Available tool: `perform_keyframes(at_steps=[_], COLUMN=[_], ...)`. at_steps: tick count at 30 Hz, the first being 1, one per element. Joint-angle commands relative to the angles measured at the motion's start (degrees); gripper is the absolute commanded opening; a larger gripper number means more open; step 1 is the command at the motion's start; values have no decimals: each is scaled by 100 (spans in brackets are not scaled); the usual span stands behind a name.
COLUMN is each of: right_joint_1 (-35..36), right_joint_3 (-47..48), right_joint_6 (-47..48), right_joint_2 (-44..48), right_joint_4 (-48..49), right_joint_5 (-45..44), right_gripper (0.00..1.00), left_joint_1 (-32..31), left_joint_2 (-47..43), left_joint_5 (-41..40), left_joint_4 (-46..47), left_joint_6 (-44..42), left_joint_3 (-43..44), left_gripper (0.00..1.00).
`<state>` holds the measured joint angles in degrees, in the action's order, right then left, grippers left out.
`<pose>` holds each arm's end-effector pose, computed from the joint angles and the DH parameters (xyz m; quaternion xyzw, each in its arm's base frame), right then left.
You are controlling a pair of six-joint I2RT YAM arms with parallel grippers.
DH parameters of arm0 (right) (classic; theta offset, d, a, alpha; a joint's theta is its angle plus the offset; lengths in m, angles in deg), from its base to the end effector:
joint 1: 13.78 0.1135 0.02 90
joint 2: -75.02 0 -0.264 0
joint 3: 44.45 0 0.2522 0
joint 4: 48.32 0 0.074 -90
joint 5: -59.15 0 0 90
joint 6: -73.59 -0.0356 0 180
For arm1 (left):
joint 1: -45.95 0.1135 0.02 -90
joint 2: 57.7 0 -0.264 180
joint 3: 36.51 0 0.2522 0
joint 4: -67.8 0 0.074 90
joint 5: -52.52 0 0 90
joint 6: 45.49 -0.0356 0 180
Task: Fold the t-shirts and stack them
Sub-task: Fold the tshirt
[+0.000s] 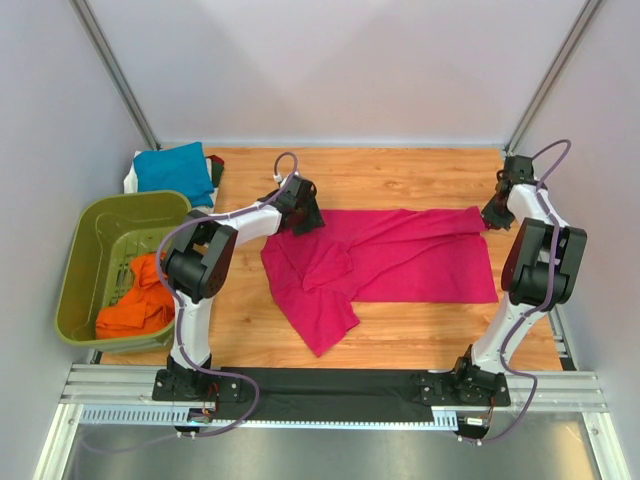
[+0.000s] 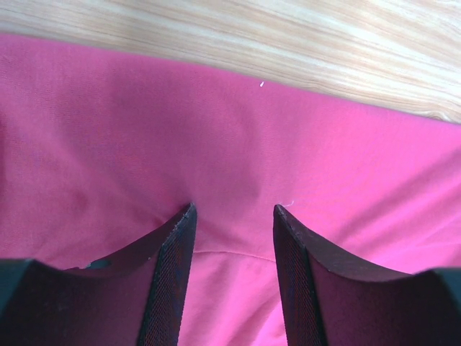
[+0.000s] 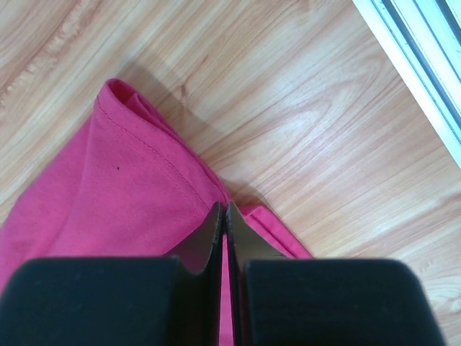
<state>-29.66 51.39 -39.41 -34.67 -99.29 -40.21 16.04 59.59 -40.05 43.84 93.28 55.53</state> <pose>0.3834 -0.1151 0.2029 0.3405 0.9113 -0.0660 0.2218 0.3828 -0.2184 0.1576 -0.1612 0.9231 -0.2046 0.2828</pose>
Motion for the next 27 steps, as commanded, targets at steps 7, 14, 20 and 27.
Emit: perform_keyframes(at_steps=[7, 14, 20, 27], right_joint_1=[-3, -3, -3, -3], right_joint_3=[379, 528, 388, 344], right_joint_6=[165, 235, 270, 279], right_joint_2=[272, 466, 694, 712], right_joint_4=[-357, -559, -577, -700], right_joint_5=[-233, -188, -162, -189], right_gripper=[0, 0, 0, 0], left_joint_1=[73, 82, 100, 108], left_joint_2=[74, 100, 83, 48], left_joint_5=[-244, -288, -288, -314], left_joint_4=[-272, -316, -325, -325], left_joint_6=[9, 71, 71, 71], left_joint_3=[-181, -190, -217, -252], left_gripper=[55, 55, 55, 55])
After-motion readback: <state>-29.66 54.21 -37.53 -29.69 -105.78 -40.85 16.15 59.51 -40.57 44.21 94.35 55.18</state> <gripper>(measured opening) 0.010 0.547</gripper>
